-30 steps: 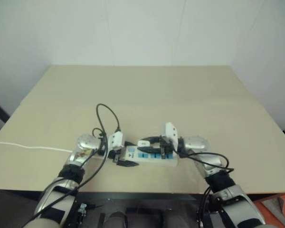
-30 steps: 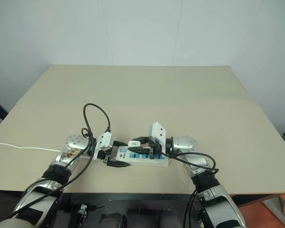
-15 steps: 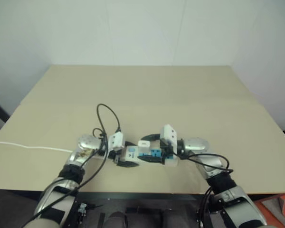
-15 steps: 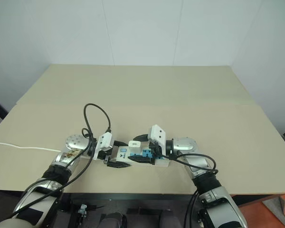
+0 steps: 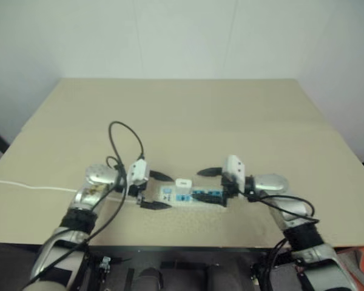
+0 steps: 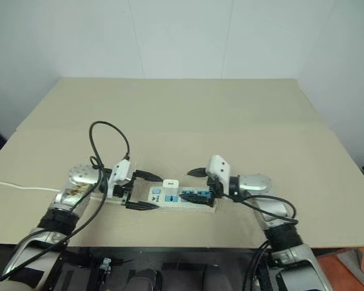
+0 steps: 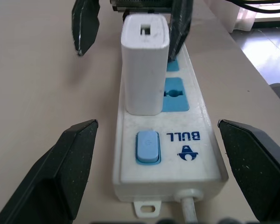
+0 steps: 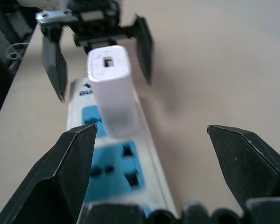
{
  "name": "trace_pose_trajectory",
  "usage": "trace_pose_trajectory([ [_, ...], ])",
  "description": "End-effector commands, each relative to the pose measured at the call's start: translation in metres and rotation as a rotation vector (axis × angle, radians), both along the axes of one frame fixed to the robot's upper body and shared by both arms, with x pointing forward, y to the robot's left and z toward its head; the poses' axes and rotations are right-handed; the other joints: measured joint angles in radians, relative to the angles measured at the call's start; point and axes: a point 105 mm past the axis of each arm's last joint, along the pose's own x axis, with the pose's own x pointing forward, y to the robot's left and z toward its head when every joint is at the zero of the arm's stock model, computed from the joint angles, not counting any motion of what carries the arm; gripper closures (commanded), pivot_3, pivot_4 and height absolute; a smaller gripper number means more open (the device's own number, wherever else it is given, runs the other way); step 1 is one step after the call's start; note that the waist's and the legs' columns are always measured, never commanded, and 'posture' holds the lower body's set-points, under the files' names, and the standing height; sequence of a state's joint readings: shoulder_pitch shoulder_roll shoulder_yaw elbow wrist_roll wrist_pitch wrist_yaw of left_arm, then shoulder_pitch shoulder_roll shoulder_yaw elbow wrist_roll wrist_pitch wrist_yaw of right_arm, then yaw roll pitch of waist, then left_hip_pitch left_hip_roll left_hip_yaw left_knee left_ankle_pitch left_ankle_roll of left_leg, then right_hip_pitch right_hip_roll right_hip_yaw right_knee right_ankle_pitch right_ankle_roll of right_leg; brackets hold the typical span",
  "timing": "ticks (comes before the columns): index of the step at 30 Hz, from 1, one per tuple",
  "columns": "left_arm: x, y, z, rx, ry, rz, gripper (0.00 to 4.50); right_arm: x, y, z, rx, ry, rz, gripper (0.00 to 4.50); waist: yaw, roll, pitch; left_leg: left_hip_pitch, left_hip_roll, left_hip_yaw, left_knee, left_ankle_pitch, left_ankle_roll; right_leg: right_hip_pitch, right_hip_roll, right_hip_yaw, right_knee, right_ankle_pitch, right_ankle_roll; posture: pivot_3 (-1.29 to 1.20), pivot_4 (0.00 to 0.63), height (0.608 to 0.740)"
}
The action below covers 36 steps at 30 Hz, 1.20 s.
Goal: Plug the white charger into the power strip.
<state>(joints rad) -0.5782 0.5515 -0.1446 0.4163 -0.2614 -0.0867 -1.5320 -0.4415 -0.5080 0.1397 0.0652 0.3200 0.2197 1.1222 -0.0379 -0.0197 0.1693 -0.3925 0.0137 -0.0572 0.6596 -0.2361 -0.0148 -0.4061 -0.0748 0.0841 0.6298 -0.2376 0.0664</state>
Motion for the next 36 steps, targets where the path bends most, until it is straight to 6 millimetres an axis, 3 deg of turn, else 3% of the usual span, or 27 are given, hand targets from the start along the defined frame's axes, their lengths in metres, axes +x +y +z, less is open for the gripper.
trace_pose_trajectory([
  [1, -0.003, 0.006, 0.022, -0.041, -0.046, -0.014, 0.02, -0.01, -0.018, 0.035, 0.048, -0.073, -0.019, 0.0, -0.002, -0.001, 0.002, 0.0, 0.0, 0.0, 0.0, 0.0, 0.0, 0.0, 0.0, 0.0, 0.0, 0.0, 0.0, 0.0, 0.15, 0.74],
  [8, -0.002, 0.034, 0.041, 0.0, -0.08, 0.07, 0.02, -0.036, -0.078, 0.061, 0.004, -0.126, -0.163, 0.0, -0.002, -0.001, 0.007, 0.0, 0.0, 0.0, 0.0, 0.0, 0.0, 0.0, 0.0, 0.0, -0.001, -0.003, 0.005, 0.0, 0.15, 0.74],
  [15, 0.002, 0.068, 0.049, 0.049, -0.052, 0.257, 0.02, -0.068, -0.128, 0.062, -0.078, -0.077, -0.343, 0.0, -0.002, -0.002, 0.009, 0.0, 0.001, 0.001, 0.0, 0.0, 0.0, 0.001, 0.0, 0.0, -0.001, -0.004, 0.007, 0.0, 0.15, 0.74],
  [22, -0.011, 0.073, 0.049, 0.052, -0.014, 0.273, 0.02, -0.085, -0.139, 0.059, -0.122, -0.059, -0.418, 0.0, -0.003, -0.002, 0.009, 0.001, 0.001, 0.002, 0.0, 0.0, 0.0, 0.001, 0.0, 0.001, -0.001, -0.005, 0.007, 0.0, 0.15, 0.74],
  [36, -0.011, 0.062, 0.048, 0.033, -0.009, 0.251, 0.02, -0.081, -0.136, 0.056, -0.14, -0.065, -0.406, 0.0, -0.001, -0.002, 0.01, 0.001, 0.001, 0.002, 0.0, 0.0, 0.0, 0.001, 0.0, 0.001, -0.001, -0.005, 0.007, 0.0, 0.15, 0.74],
])
